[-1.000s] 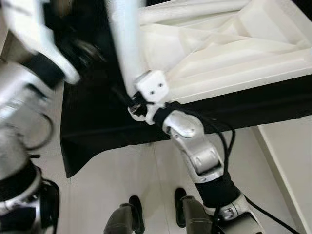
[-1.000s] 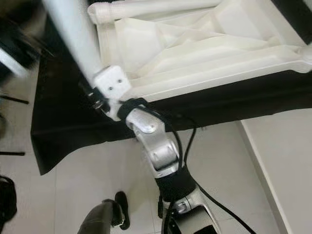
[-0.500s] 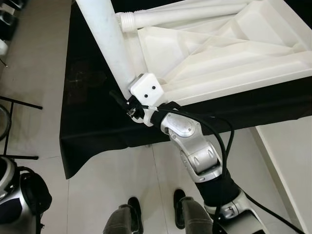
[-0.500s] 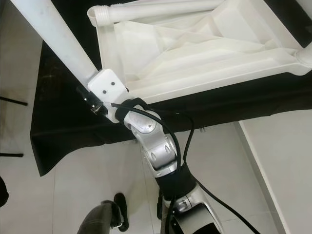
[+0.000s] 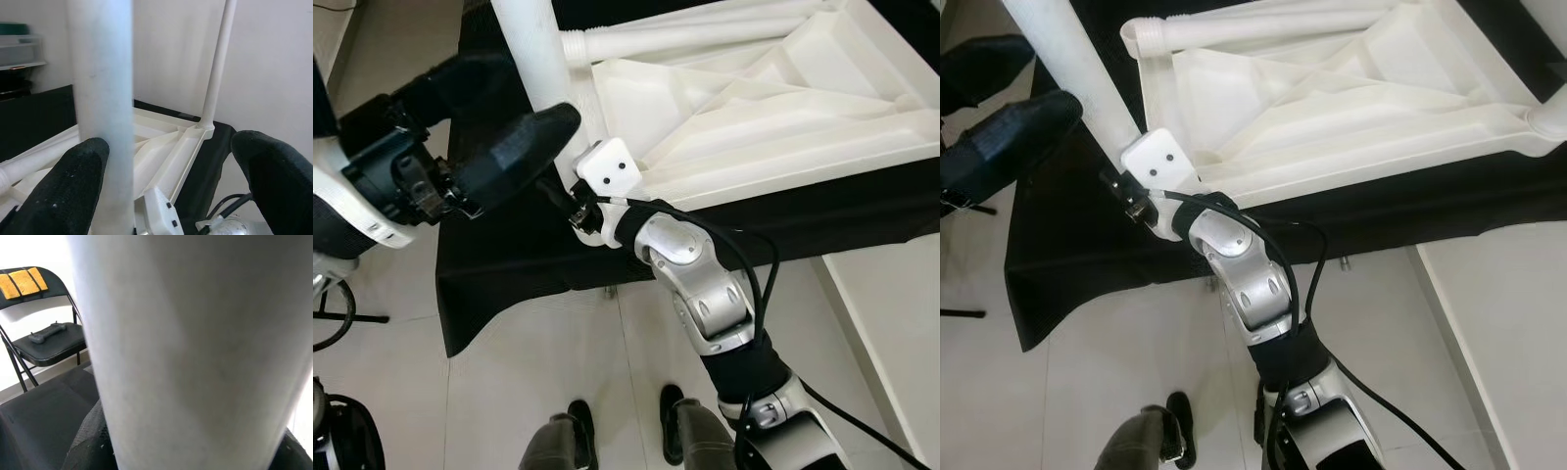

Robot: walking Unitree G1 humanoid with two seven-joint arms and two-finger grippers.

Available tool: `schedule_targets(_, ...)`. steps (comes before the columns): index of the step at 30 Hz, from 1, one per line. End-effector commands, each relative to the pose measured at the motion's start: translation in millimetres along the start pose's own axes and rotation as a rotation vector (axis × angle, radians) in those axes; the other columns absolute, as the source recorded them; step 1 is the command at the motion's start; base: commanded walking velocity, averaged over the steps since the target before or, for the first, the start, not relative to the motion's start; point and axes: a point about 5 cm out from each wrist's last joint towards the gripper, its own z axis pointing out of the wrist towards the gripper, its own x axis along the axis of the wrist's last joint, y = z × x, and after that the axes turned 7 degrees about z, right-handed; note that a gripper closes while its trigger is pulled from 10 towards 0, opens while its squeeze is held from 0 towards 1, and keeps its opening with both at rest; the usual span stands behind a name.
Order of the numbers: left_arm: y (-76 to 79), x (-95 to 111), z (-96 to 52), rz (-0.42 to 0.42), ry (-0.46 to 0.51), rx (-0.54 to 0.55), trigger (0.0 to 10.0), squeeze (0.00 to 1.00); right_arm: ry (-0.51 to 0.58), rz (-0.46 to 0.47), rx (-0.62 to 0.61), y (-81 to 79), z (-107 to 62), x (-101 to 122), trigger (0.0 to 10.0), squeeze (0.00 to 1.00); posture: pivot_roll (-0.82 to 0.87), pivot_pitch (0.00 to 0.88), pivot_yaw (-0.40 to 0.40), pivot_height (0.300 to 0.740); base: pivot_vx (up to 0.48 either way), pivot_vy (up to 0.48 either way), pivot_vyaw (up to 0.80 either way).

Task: Building children table

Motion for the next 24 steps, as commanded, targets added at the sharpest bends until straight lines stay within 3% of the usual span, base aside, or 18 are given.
schedule_targets(1, 6.5, 0.3, 0.9, 0.025, -0.031, -0.023, 10.0, 0.00, -0.188, 0.116, 0.078, -20.1, 2.2, -42.1, 10.0, 0.00, 0.06, 0.327, 0.041, 0.740, 0.000, 0.000, 0.00)
schedule_targets(5, 1.8, 1.3, 3.9, 0.051, -0.022, 0.040, 10.0, 0.00, -0.175, 0.118, 0.096, -22.3, 4.0, -39.4, 10.0, 0.00, 0.06, 0.326, 0.040, 0.740, 0.000, 0.000, 0.00)
schedule_targets(11, -14.5, -5.1, 11.1, 0.102, -0.022, 0.225, 10.0, 0.00, -0.153, 0.117, 0.154, -30.5, 3.9, -35.0, 10.0, 0.00, 0.06, 0.326, 0.038, 0.740, 0.000, 0.000, 0.00)
schedule_targets(13, -14.5, -5.1, 11.1, 0.102, -0.022, 0.225, 10.0, 0.00, -0.153, 0.117, 0.154, -30.5, 3.9, -35.0, 10.0, 0.00, 0.06, 0.326, 0.038, 0.740, 0.000, 0.000, 0.00)
schedule_targets(15, -20.1, -14.9, 22.7, 0.083, -0.005, 0.258, 10.0, 0.00, -0.153, 0.120, 0.162, -32.0, 2.9, -34.2, 10.0, 0.00, 0.05, 0.329, 0.044, 0.740, 0.000, 0.000, 0.00)
schedule_targets(19, -23.1, -20.1, 30.8, 0.067, 0.001, 0.259, 10.0, 0.00, -0.154, 0.121, 0.161, -31.9, 2.3, -34.2, 10.0, 0.00, 0.05, 0.328, 0.051, 0.740, 0.000, 0.000, 0.00)
schedule_targets(24, -24.8, -21.5, 33.4, 0.062, 0.006, 0.263, 10.0, 0.00, -0.155, 0.122, 0.160, -32.0, 2.1, -34.3, 10.0, 0.00, 0.05, 0.328, 0.051, 0.740, 0.000, 0.000, 0.00)
